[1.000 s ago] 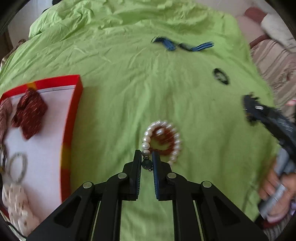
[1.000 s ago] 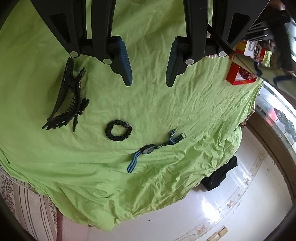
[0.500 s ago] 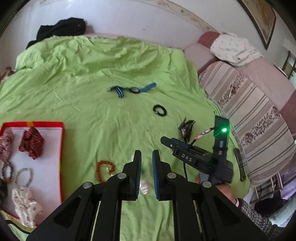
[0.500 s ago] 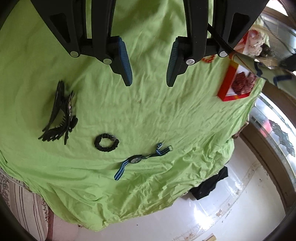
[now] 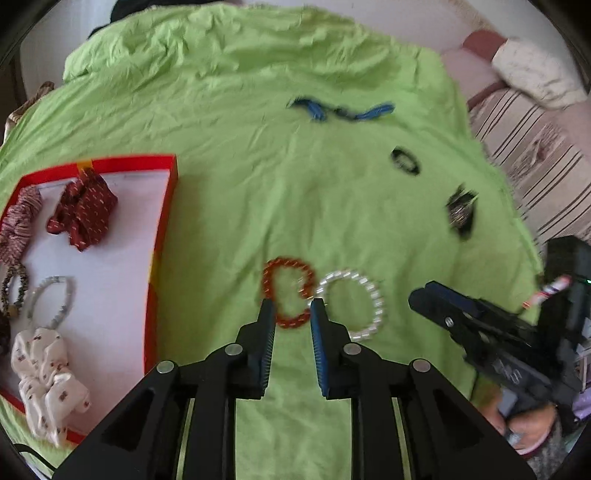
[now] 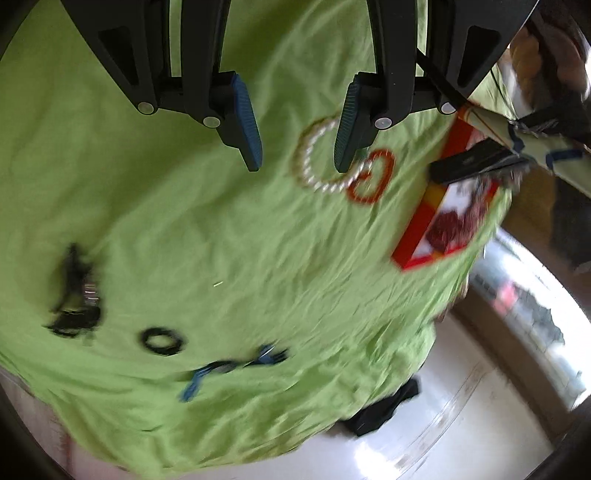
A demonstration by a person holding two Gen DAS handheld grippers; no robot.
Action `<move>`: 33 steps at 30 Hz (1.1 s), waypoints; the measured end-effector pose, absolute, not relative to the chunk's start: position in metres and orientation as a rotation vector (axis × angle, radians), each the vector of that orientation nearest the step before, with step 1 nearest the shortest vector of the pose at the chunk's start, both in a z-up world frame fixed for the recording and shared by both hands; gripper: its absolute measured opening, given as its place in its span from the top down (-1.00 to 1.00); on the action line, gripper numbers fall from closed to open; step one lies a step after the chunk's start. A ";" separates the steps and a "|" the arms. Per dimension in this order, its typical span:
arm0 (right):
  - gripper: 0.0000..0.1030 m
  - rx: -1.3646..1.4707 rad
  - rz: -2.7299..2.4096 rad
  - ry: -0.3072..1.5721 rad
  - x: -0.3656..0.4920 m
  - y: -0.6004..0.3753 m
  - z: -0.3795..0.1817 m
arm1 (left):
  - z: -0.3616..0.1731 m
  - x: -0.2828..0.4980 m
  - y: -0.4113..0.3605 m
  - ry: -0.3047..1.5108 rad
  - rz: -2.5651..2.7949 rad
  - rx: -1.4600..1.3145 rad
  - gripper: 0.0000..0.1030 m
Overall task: Organize jewelry
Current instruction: 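Lift the red-bead bracelet with the left tool while the right tool grasps the pearl bracelet, then carry both bracelets into the white tray and open both tools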
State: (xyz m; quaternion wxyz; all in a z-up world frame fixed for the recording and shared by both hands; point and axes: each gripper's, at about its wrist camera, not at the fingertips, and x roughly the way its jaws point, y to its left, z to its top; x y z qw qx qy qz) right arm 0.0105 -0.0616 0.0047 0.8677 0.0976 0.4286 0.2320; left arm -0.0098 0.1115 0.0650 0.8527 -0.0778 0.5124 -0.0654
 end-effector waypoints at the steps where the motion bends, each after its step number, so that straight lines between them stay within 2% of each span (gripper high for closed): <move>1: 0.14 0.179 0.488 0.900 0.010 -0.055 0.002 | 0.059 -0.006 0.111 1.091 -0.135 -0.150 0.65; 10: 0.15 0.056 0.503 0.925 0.026 -0.023 -0.023 | 0.025 0.023 0.105 1.154 -0.146 -0.136 0.65; 13: 0.28 0.056 0.499 0.932 0.030 -0.023 -0.027 | 0.020 0.026 0.106 1.147 -0.148 -0.149 0.65; 15: 0.60 0.040 0.490 0.937 0.033 -0.023 -0.027 | 0.018 0.027 0.107 1.137 -0.147 -0.170 0.65; 17: 0.78 0.043 0.486 0.939 0.034 -0.024 -0.027 | 0.017 0.030 0.106 1.134 -0.140 -0.184 0.65; 19: 0.79 0.084 0.493 0.946 0.037 -0.029 -0.025 | 0.018 0.031 0.104 1.134 -0.133 -0.182 0.65; 20: 0.80 0.097 0.493 0.944 0.037 -0.030 -0.024 | 0.019 0.031 0.103 1.132 -0.126 -0.181 0.80; 21: 0.80 0.119 0.494 0.936 0.037 -0.034 -0.020 | 0.021 0.030 0.103 1.130 -0.122 -0.183 0.86; 33: 0.80 0.197 0.500 0.798 0.009 -0.053 0.026 | 0.095 -0.029 0.106 0.975 -0.173 -0.266 0.86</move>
